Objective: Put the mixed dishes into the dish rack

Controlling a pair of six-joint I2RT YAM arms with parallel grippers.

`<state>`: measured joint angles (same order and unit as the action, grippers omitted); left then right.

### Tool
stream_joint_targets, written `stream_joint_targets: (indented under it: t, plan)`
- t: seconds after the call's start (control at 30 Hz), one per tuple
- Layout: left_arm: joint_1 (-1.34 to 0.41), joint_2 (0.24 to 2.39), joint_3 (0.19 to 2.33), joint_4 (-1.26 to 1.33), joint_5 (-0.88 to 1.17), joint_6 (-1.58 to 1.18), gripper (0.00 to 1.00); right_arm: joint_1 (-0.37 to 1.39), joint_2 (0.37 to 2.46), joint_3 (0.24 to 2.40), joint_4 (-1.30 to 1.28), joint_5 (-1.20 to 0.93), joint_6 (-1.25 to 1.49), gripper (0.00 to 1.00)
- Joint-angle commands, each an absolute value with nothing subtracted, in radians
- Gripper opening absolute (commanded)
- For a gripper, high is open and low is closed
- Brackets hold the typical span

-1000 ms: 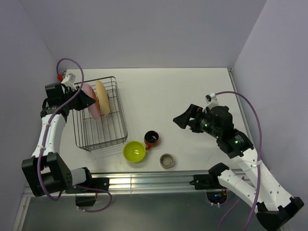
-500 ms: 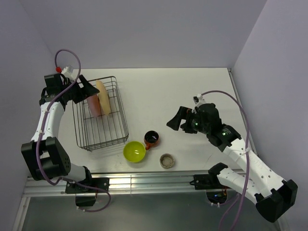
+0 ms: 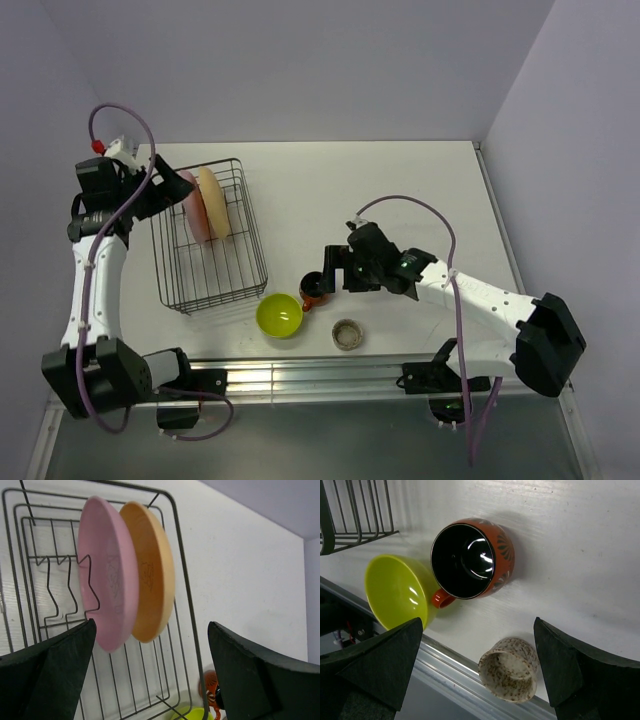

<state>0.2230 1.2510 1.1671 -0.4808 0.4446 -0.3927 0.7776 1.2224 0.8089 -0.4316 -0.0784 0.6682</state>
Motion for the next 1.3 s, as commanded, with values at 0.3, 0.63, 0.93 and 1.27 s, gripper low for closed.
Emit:
stream_joint_targets:
  t: [0.3,0.63,0.93,1.27]
  plan:
    - [-0.159,0.928,1.135,-0.54,0.29,-0.486,0.96,0.795,1.362,0.861,-0.33,0.023,0.721,0.91]
    - [-0.459,0.864,0.993,-0.532,0.172,-0.543,0.91,0.795,1.522,0.907,-0.285,0.006,0.753,0.65]
    - [-0.545,0.828,0.913,-0.48,0.19,-0.638,0.83,0.801,1.594,0.93,-0.25,-0.02,0.768,0.26]
    - [-0.558,0.844,0.934,-0.44,0.267,-0.686,0.84,0.798,1.474,0.936,-0.29,0.046,0.759,0.0]
